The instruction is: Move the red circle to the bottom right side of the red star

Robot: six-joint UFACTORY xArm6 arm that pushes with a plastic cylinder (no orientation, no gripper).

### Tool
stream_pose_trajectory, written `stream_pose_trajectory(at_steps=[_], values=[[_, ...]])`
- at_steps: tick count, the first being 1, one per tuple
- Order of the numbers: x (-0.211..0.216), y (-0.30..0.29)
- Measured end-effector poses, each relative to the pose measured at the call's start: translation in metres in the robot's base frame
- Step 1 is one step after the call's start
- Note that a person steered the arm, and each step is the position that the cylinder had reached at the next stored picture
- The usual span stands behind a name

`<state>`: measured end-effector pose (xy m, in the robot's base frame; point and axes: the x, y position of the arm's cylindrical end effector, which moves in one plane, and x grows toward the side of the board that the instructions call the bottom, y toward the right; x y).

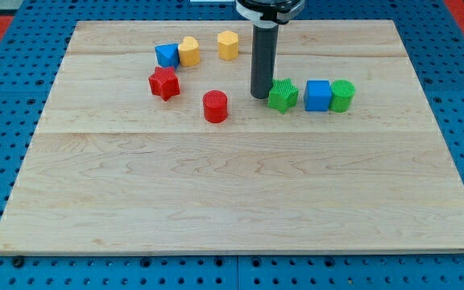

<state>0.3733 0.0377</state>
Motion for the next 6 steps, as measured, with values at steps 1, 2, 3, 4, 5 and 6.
stream_pose_trajectory(at_steps=[1,2,3,4,5,6], values=[[0.012,-0.018],[0.020,-0.035],[0.022,-0.045],[0.023,-0.058],[0.023,-0.062],[0.014,-0.056]])
